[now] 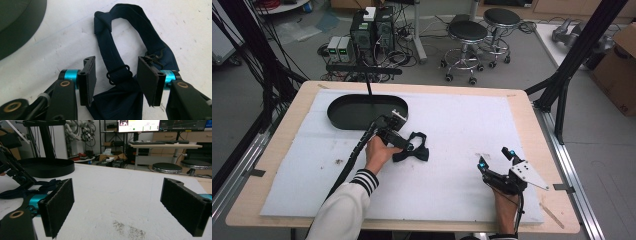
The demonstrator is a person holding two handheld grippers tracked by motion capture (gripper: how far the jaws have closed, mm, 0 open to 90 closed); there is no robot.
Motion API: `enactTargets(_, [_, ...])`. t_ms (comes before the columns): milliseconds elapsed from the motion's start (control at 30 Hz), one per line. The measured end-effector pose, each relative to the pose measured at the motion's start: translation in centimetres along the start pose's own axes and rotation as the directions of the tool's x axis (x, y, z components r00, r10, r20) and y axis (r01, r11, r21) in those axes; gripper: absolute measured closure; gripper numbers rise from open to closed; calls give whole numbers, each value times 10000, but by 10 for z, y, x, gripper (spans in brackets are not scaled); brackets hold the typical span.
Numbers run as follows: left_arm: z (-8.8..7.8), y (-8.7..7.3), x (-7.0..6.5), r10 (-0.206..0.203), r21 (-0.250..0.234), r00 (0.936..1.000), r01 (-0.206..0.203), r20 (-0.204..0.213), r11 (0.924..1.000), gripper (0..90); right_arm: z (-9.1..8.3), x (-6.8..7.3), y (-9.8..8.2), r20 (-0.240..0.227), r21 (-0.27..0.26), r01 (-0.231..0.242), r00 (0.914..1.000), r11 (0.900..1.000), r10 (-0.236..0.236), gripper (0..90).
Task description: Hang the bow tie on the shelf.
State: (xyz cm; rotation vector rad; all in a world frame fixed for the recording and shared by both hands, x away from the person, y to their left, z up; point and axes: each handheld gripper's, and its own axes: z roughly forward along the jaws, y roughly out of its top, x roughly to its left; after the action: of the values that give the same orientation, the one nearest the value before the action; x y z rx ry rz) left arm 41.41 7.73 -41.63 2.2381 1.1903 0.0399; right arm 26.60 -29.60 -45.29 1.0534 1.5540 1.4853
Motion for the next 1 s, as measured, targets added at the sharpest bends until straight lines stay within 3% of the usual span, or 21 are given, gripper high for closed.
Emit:
enactTargets(200, [2,0,0,-138,25,9996,138,244,9999,623,0,0,0,1,-29,-9,10000,10000,9,110])
enactTargets(433, [2,-1,0,87,119,9994,-91,326,9999,733,0,0,0,3,-30,-27,10000,10000,27,110])
enactTargets(533, [0,-1,-1,168,-82,9994,-166,315,9998,781,0,0,0,2,-32,-28,10000,10000,28,110])
enactTargets(900, [-5,-1,-1,459,-318,9987,-452,230,9985,838,0,0,0,16,-44,-30,10000,10000,30,110])
enactTargets(1000, [-6,-1,-2,612,-654,9980,-601,148,9960,838,0,0,0,7,-52,-21,10000,10000,22,110])
